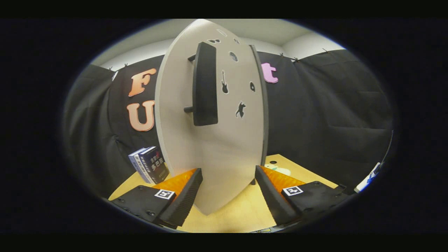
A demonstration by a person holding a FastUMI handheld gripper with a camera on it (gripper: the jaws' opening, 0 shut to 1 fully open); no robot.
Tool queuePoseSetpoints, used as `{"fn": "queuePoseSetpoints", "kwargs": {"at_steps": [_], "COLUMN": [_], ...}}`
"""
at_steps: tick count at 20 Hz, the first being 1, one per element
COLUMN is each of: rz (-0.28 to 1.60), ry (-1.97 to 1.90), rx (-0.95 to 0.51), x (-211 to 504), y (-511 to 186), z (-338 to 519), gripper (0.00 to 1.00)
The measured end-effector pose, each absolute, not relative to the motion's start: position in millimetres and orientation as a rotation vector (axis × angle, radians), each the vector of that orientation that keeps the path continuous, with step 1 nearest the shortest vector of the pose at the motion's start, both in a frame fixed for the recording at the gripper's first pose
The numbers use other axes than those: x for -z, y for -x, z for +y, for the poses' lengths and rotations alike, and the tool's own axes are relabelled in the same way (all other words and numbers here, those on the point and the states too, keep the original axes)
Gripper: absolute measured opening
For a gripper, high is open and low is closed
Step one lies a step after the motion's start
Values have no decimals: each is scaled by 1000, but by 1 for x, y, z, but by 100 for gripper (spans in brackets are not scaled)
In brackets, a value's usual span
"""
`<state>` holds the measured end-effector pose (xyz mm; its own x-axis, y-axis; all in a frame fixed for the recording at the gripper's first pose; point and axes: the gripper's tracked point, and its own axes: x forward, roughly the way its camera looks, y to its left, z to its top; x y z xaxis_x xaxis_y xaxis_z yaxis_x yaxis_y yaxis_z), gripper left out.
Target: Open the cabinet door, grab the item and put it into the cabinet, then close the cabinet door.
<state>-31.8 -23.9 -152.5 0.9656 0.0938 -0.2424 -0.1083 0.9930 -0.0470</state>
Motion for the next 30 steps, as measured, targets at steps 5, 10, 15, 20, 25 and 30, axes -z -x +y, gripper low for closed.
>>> {"fn": "queuePoseSetpoints", "kwargs": {"at_steps": [5, 10, 15, 20, 25, 30], "rz": [247, 244, 257, 270, 340, 315], "ry": [105, 183, 153, 150, 107, 123], "rx": [-152, -152, -167, -170, -197, -194], "x": [169, 175, 181, 185, 178, 134], "y": [-8, -48, -89, -128, -113, -78], "z": [36, 72, 95, 113, 113, 93], "gripper": [97, 94, 94, 94, 95, 97]}}
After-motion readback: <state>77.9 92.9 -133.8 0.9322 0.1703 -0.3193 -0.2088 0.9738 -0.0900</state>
